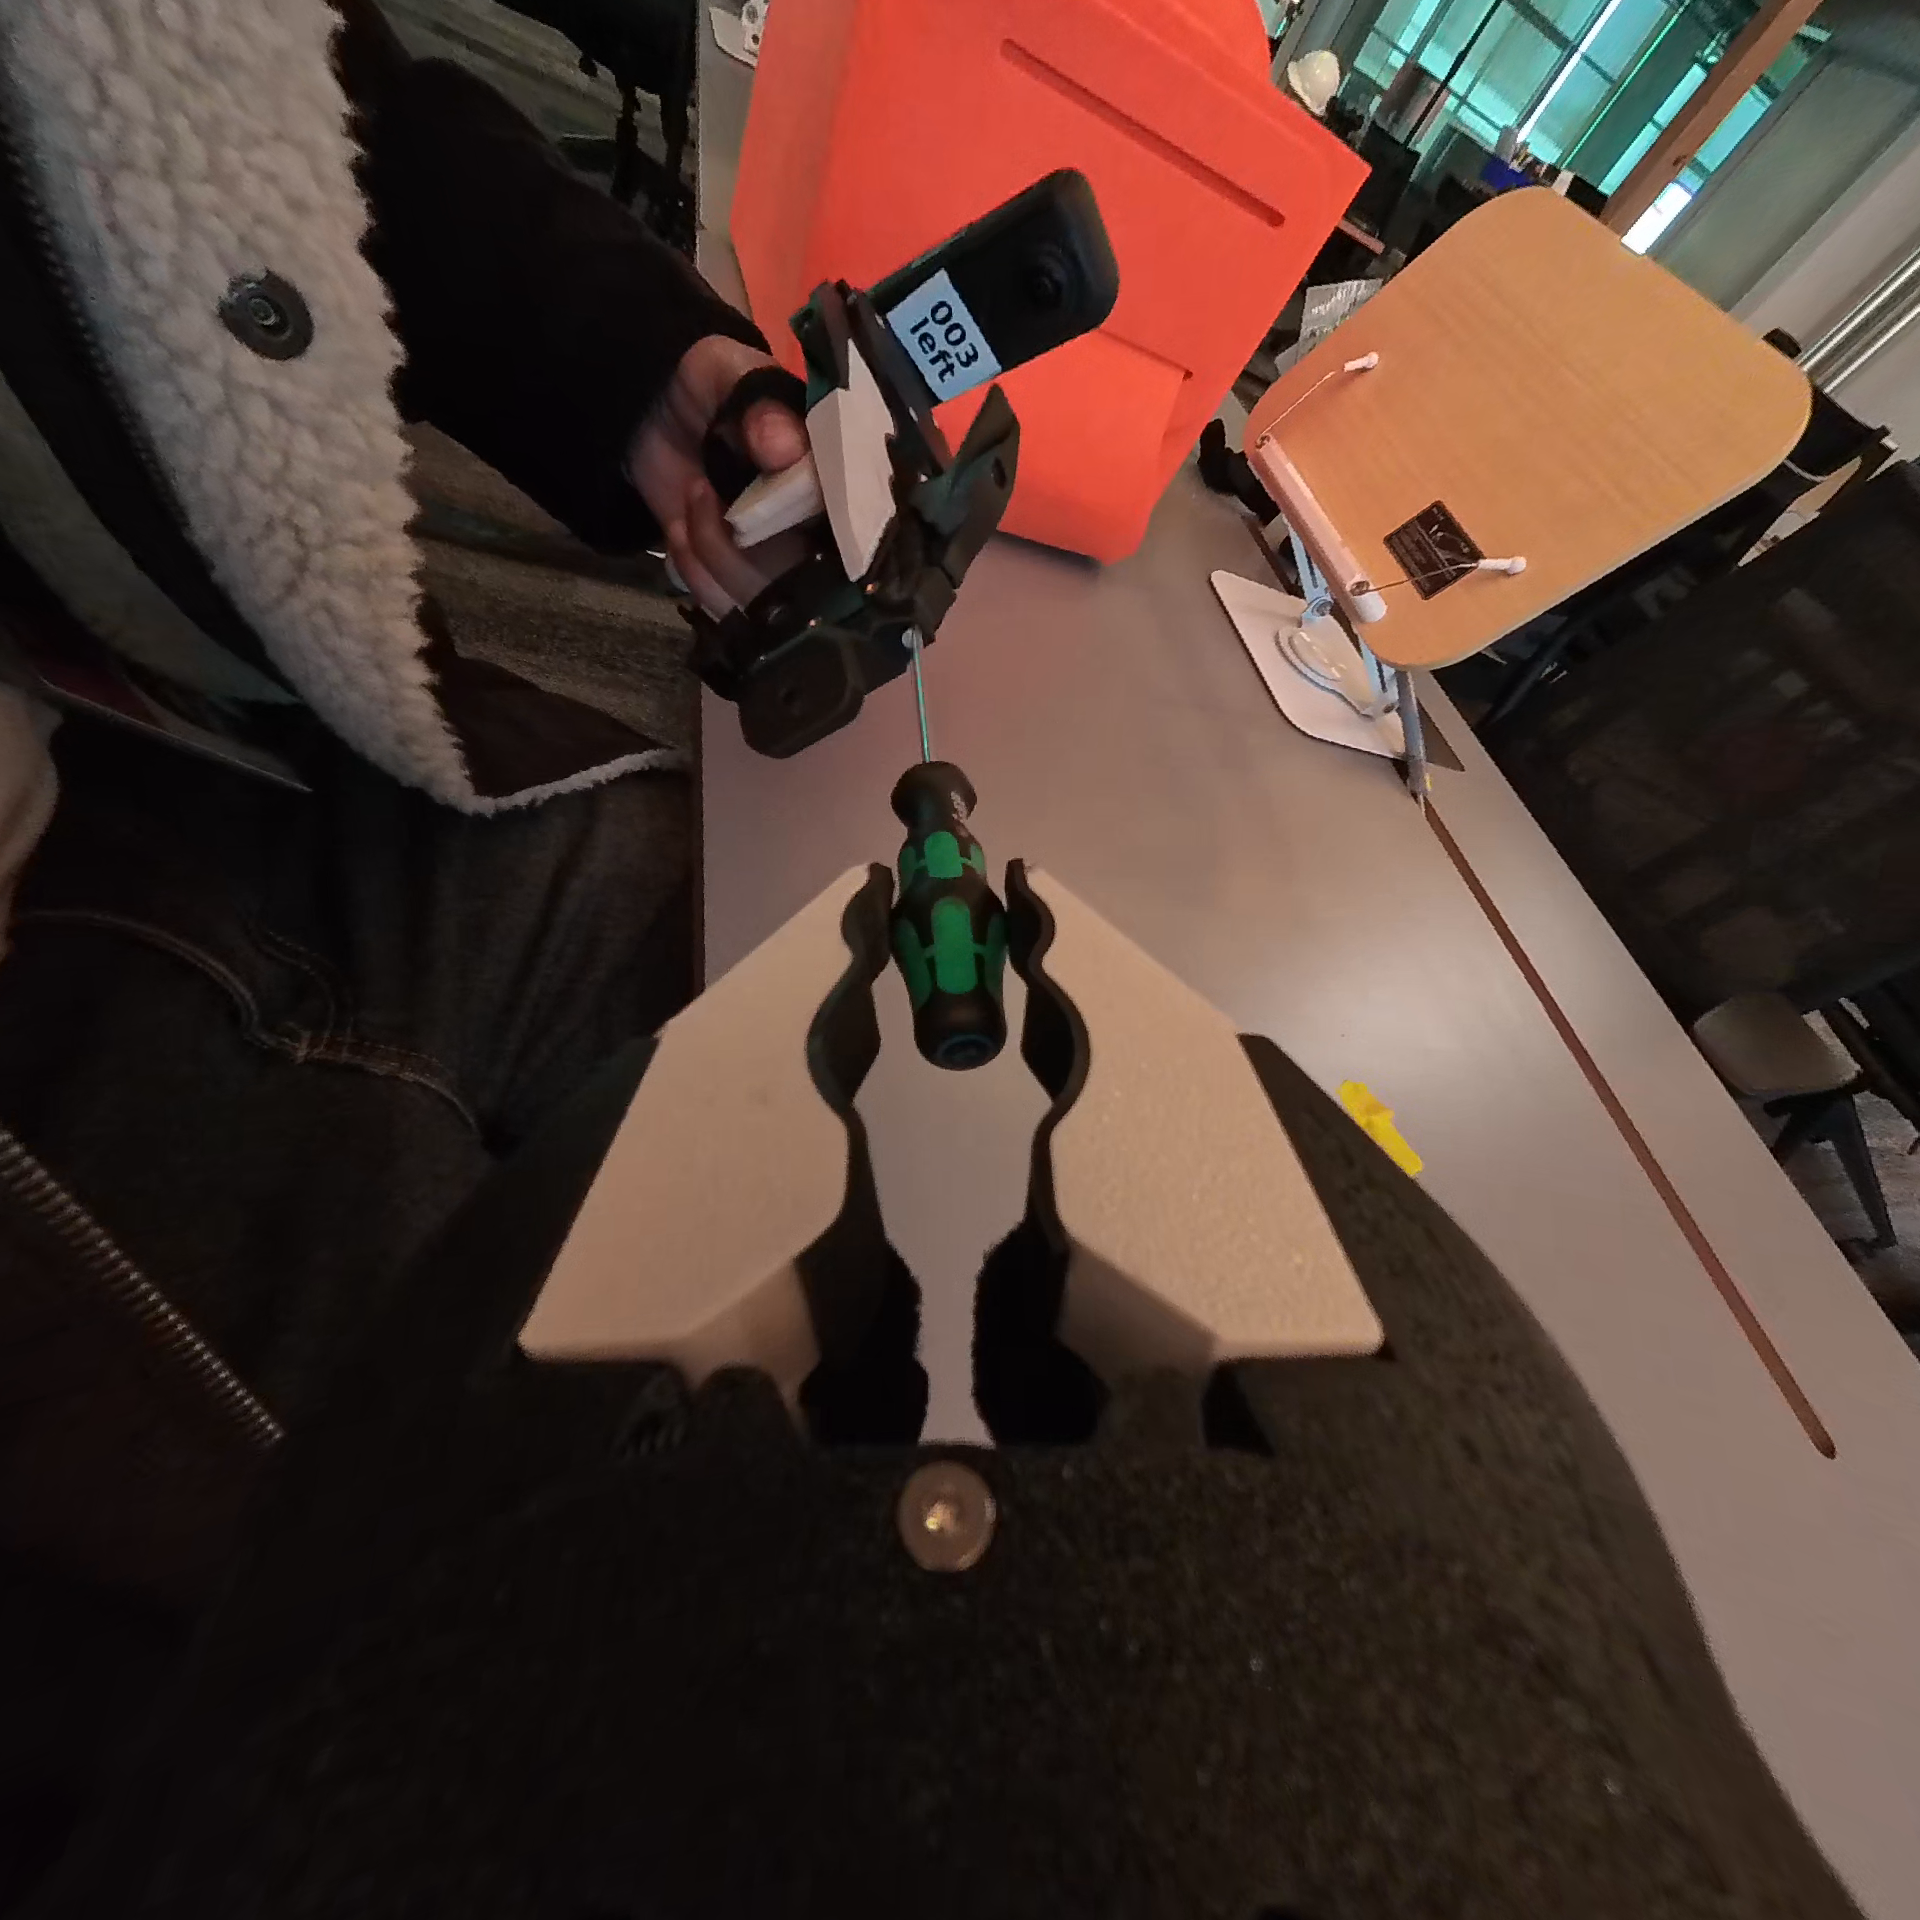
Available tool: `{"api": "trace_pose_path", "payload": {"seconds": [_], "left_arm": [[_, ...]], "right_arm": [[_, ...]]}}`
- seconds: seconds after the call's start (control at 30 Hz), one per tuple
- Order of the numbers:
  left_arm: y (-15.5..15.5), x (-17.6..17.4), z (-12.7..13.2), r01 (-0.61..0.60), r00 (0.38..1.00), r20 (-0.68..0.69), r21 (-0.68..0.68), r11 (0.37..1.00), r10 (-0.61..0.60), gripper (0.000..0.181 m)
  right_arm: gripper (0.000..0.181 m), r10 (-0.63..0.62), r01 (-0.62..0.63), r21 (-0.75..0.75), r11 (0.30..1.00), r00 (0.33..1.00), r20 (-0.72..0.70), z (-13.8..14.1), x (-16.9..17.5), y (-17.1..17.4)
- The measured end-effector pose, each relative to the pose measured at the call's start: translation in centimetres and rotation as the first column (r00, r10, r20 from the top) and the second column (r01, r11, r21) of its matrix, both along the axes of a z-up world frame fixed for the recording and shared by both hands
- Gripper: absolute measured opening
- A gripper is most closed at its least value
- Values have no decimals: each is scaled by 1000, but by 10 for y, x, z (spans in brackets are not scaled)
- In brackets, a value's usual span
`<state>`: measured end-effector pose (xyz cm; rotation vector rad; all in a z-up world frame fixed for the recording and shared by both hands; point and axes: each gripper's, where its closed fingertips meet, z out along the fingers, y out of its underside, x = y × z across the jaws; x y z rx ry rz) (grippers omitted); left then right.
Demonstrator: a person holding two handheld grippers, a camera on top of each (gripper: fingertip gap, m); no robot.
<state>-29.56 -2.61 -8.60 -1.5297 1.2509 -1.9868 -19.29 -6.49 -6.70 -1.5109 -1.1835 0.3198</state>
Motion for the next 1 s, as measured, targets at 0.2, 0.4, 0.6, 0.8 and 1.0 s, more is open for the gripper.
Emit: {"api": "trace_pose_path", "payload": {"seconds": [0.2,0.4,0.6,0.8,1.0], "left_arm": [[0,0,-1,4,1000,-2,-7,1000,-4,22],[-2,1,-2,11,1000,-7,-6,1000,-11,22],[-1,0,-1,6,1000,-4,-9,1000,-6,22],[-1,0,0,10,1000,-2,-13,1000,-10,22],[-2,0,0,13,1000,-2,-20,1000,-13,22]], "right_arm": [[21,-6,6,-4,1000,1000,16,-3,3,0],[21,5,-5,-4,1000,1000,4,-3,-1,-2],[21,5,-5,-5,1000,1000,-7,1,0,-3],[21,7,-7,-9,1000,1000,-2,1,0,-3],[21,8,-8,0,1000,1000,-6,1,-1,-3]]}}
